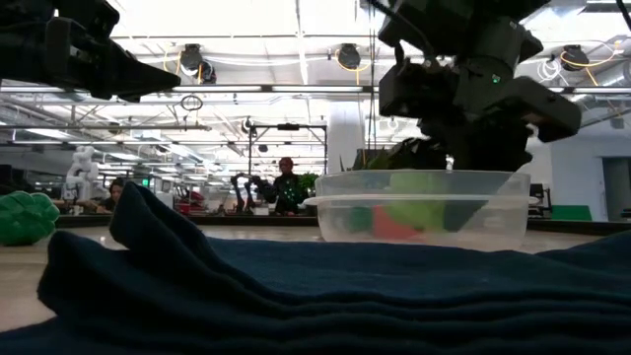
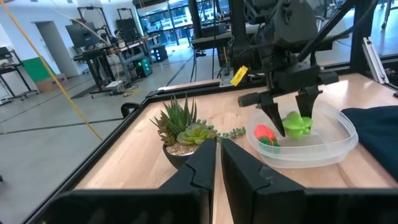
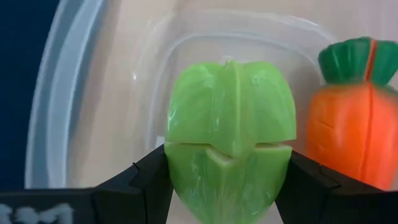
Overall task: Pick and placing Produce into tupperware
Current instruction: Put the green starfruit into the transparent bin, then put the green bell pepper into the transparent bin
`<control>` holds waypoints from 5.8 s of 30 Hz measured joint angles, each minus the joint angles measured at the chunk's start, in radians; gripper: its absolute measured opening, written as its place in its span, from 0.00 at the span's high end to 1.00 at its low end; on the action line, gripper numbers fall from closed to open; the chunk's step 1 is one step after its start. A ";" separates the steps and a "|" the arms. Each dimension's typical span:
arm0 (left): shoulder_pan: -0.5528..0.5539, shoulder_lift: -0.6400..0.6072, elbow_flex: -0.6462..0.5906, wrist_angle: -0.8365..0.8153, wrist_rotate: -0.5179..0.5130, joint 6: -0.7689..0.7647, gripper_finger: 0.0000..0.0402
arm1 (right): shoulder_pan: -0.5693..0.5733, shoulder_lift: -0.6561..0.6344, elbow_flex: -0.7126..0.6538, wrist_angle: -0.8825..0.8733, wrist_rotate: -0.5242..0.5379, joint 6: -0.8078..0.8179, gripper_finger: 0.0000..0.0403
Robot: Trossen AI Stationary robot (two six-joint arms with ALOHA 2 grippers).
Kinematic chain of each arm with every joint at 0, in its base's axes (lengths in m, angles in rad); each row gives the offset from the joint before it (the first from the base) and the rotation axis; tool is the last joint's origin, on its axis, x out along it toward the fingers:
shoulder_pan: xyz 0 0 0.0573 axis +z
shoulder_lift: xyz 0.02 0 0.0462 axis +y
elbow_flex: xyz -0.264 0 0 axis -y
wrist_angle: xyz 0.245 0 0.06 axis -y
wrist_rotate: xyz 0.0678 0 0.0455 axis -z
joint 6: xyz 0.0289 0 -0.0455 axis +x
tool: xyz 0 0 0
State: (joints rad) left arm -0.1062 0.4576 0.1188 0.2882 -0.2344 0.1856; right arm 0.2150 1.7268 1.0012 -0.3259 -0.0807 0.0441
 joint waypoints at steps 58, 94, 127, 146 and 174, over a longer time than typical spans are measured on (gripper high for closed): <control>0.000 0.000 0.000 -0.007 0.000 0.000 0.92 | 0.001 -0.186 0.000 -0.059 0.137 0.023 0.58; -0.009 -0.008 0.000 0.020 -0.044 0.045 0.92 | -0.012 -0.656 -0.245 0.146 0.192 0.077 1.00; -0.008 -0.007 0.000 -0.003 -0.029 0.040 0.92 | -0.124 -1.477 -0.774 0.376 0.206 0.041 1.00; -0.008 -0.007 0.000 -0.024 -0.029 0.016 0.92 | -0.124 -1.497 -0.774 0.323 0.210 -0.045 1.00; 0.006 -0.014 0.000 -0.048 -0.006 -0.064 0.92 | -0.123 -1.653 -0.865 0.366 0.099 0.040 1.00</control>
State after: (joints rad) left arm -0.0998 0.4438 0.1188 0.2406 -0.2404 0.1211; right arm 0.0917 0.0737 0.1362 0.0399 0.0186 0.0840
